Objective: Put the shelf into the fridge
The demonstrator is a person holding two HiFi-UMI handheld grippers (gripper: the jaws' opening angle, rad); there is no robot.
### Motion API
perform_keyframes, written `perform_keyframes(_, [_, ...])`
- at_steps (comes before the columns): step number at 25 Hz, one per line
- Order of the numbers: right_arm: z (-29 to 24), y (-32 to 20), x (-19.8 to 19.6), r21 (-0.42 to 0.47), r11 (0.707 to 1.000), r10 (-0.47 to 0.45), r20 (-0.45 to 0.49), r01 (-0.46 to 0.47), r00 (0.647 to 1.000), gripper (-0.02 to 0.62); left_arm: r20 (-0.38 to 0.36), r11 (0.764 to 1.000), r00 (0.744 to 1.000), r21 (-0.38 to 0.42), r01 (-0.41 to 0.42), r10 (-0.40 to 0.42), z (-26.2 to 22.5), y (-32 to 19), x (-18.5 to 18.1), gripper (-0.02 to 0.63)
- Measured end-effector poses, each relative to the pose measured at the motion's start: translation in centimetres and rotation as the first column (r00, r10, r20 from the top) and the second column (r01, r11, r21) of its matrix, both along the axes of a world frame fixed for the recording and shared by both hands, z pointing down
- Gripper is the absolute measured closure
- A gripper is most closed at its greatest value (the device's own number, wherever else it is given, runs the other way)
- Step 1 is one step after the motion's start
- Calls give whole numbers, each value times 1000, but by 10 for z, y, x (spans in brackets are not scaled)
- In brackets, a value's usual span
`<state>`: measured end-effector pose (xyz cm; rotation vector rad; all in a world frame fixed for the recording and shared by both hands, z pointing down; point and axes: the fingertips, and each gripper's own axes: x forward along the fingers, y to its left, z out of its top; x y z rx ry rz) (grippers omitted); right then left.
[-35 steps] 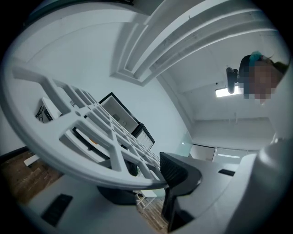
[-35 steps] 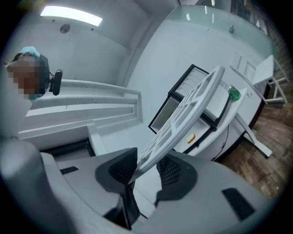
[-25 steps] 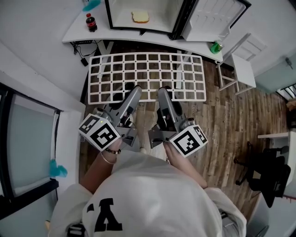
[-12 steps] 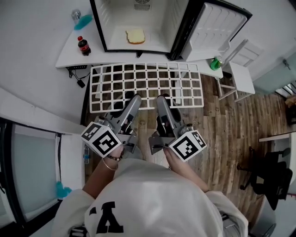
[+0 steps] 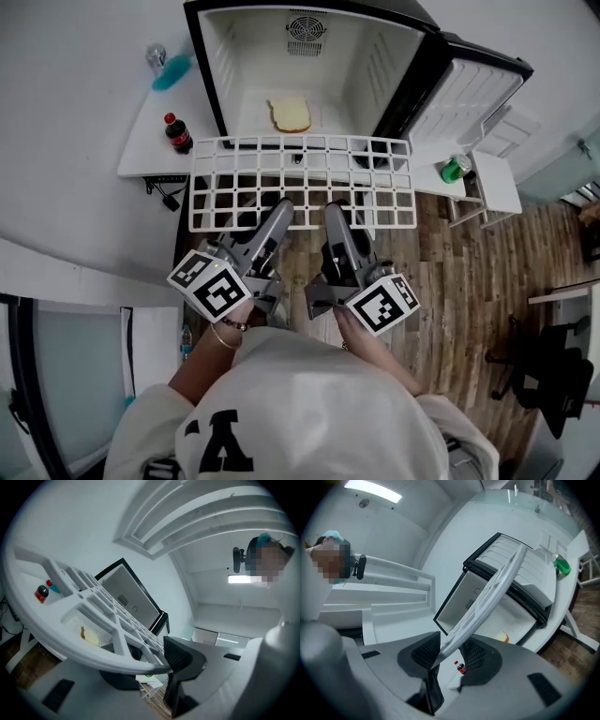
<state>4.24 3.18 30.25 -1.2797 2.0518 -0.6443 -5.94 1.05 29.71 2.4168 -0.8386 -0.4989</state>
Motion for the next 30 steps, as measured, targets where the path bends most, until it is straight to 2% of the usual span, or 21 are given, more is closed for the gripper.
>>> perform_keyframes(10, [7,-47,-3,13,998,57,4,-57,998,460,-5,998,998,-18,-66,66,8,-55,-1,462])
perform_keyframes(21, [-5,-68,5,23,998,57,-9,-57,998,459,-15,998,997,-7,-69,69,-4,-76,7,462])
perform_keyframes(30, [-5,-78,4,29,997,71,20,-71,997,459,-1,995,995,4,-96,96,-6,-88,6,462])
